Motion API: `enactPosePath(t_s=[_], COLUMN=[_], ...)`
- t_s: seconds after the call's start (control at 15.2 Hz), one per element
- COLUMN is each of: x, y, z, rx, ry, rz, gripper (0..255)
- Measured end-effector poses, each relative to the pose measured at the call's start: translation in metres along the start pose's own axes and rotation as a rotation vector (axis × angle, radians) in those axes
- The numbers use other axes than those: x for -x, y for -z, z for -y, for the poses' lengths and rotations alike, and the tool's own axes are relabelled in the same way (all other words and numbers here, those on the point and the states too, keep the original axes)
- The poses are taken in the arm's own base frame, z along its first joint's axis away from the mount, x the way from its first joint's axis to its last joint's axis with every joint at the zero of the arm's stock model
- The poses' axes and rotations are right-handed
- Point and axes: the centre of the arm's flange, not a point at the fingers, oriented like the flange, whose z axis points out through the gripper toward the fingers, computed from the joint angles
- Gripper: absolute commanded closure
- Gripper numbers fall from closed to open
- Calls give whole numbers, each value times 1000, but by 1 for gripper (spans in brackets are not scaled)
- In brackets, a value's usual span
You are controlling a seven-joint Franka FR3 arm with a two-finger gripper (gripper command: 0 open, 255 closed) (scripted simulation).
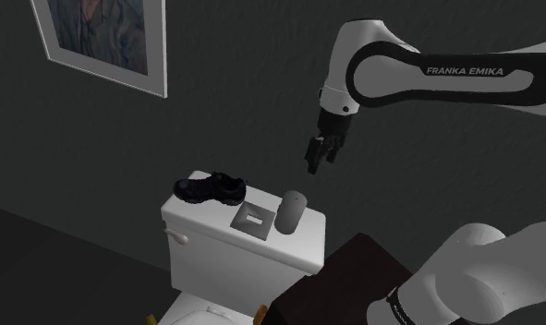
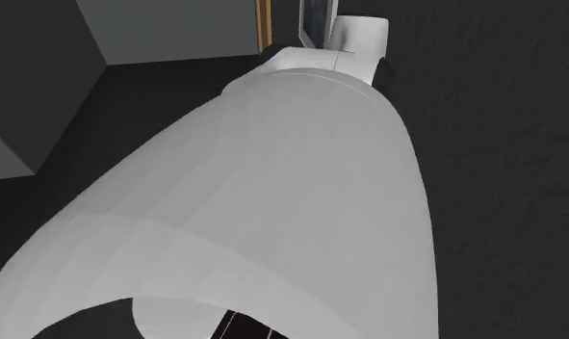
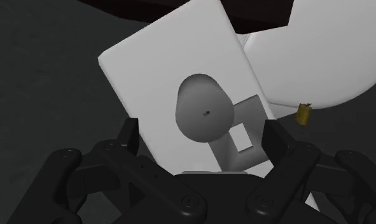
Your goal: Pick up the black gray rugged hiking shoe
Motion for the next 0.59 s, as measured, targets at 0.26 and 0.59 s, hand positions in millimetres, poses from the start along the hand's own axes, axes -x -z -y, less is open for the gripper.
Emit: enactPosePath(t_s=[0.26, 0.59], x=[-42, -94], y=[-18, -41], z=[23, 54], rx=[-29, -66], ry=[-35, -79], rz=[-2, -5], gripper=[0, 0])
